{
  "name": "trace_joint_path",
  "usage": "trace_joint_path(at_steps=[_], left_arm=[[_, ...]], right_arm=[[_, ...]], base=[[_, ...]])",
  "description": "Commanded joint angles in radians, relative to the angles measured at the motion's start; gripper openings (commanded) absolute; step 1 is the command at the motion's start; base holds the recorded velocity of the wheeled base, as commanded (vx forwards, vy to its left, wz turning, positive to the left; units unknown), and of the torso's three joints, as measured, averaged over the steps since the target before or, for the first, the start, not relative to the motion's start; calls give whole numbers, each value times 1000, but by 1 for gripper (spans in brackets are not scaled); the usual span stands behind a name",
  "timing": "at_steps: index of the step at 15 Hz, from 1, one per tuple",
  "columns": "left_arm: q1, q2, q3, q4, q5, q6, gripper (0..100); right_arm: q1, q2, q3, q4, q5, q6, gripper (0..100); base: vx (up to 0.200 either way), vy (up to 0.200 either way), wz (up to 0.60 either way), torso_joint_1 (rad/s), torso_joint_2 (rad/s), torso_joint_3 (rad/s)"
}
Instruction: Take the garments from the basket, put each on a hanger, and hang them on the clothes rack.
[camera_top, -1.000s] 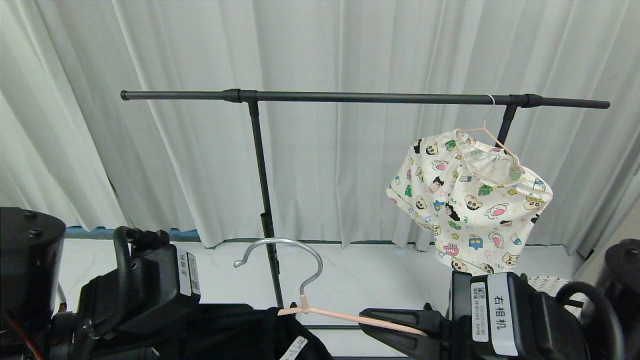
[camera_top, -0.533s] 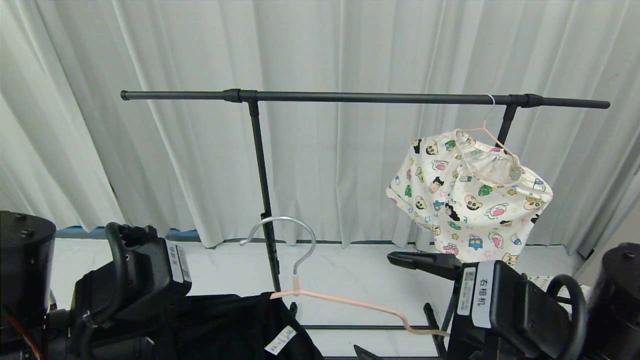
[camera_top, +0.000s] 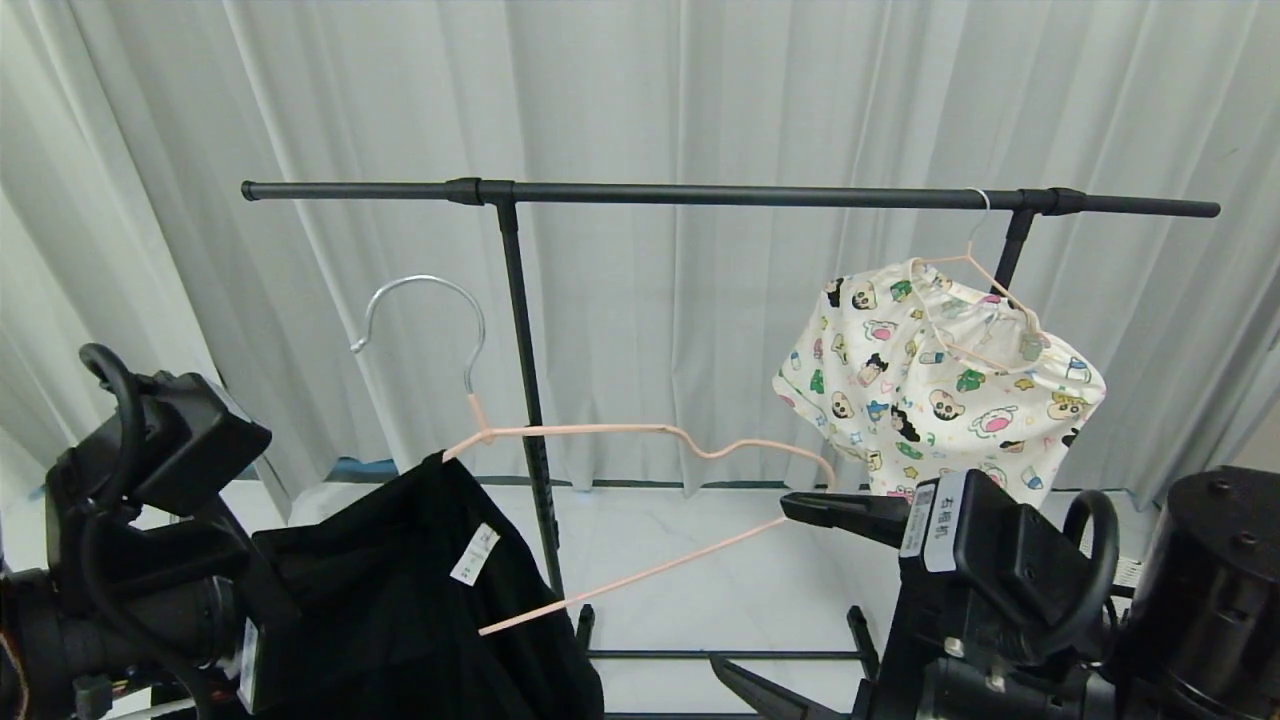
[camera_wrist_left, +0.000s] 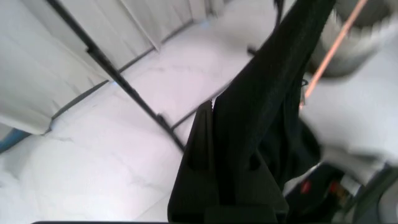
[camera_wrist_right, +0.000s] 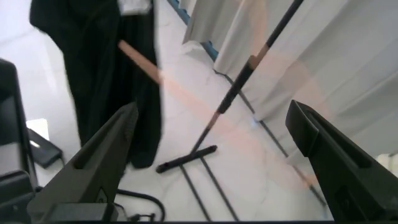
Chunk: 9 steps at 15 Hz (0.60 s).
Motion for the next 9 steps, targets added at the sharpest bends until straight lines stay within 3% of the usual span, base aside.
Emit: trace_joint_path(at_steps=[1,2,4,5,7,9], left_arm=[[-8,-2,-24,-3,-1,-1,0],[-8,-2,-24,-3,-1,-1,0],[-11,5,-37,-89,0,-1,0],[-11,10,-36,-104,0,-1,0],[-13,10,-33,-106,17,-1,0],[-11,7,-33,-107,30,-1,0]], right_arm=[[11,60,-10,1,1,57,100],[13,63,-10,1,1,61,100],[114,221,-53,1,-19,317,100],[163,286,-119,1,-79,419,100],[185,410,-243,1,-232,546,100],[154,481,-328,1,-296,612,100]], base=[[0,0,0,0,0,0],[0,0,0,0,0,0],[0,0,0,0,0,0],[0,0,0,0,0,0],[0,0,0,0,0,0],[0,0,0,0,0,0]])
